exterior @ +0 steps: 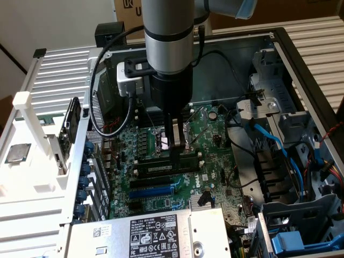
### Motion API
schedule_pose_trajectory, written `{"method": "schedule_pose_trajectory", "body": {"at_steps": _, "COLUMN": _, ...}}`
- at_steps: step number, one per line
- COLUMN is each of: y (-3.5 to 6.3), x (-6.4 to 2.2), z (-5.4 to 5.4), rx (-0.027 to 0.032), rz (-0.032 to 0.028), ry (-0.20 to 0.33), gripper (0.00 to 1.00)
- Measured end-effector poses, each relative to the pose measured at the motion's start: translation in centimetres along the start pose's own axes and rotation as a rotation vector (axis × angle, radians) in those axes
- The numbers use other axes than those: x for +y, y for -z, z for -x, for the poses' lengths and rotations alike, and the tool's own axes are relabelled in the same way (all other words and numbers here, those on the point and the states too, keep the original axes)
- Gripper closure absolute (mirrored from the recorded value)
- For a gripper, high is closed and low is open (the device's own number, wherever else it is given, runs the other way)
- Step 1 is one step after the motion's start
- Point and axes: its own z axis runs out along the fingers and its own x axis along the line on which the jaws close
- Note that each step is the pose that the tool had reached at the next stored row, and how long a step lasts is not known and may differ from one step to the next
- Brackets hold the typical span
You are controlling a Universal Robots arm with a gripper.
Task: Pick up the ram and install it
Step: 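Insert the ram into the slot, then press down the ram until it locks into place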
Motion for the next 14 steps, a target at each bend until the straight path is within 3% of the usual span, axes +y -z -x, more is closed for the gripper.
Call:
{"method": "schedule_pose_trajectory", "body": {"at_steps": 4, "y": 0.71, "x": 0.01, "z": -0.01, "rx": 0.0000, "rz": 0.0000, "ry": 0.000, "gripper": 0.78}}
{"method": "schedule_pose_trajectory", "body": {"at_steps": 14, "y": 0.75, "x": 0.01, "z": -0.01, "rx": -0.0001, "rz": 0.0000, "ry": 0.000, "gripper": 0.78}}
